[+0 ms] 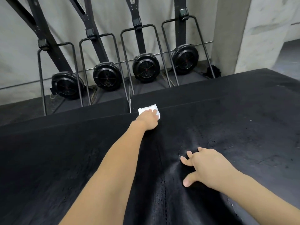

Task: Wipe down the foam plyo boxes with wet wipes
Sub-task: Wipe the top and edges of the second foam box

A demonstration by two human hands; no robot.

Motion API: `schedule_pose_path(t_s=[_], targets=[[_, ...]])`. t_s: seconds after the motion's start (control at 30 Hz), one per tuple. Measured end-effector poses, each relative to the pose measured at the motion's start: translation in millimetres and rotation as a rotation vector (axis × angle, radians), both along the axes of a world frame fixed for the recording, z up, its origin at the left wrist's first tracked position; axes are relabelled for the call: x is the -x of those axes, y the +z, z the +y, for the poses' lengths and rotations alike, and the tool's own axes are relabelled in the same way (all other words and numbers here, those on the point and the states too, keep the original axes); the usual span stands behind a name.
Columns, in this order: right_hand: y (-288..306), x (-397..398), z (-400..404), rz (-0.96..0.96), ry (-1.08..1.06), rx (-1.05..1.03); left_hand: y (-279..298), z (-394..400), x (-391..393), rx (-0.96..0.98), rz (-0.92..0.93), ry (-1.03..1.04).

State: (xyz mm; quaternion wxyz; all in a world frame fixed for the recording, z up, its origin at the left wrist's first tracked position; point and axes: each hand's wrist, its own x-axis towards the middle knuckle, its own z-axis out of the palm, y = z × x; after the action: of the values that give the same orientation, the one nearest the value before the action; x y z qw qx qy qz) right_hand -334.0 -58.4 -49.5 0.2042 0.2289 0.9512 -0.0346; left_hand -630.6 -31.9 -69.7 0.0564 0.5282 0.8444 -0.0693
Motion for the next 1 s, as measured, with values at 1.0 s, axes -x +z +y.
schedule_pose_path(t_s=[1.0], targets=[[-14.1,-5.4,10.8,0.018,0.056,-0.076,8.3,-24.4,-51.0,-0.085,-0.135,-0.069]])
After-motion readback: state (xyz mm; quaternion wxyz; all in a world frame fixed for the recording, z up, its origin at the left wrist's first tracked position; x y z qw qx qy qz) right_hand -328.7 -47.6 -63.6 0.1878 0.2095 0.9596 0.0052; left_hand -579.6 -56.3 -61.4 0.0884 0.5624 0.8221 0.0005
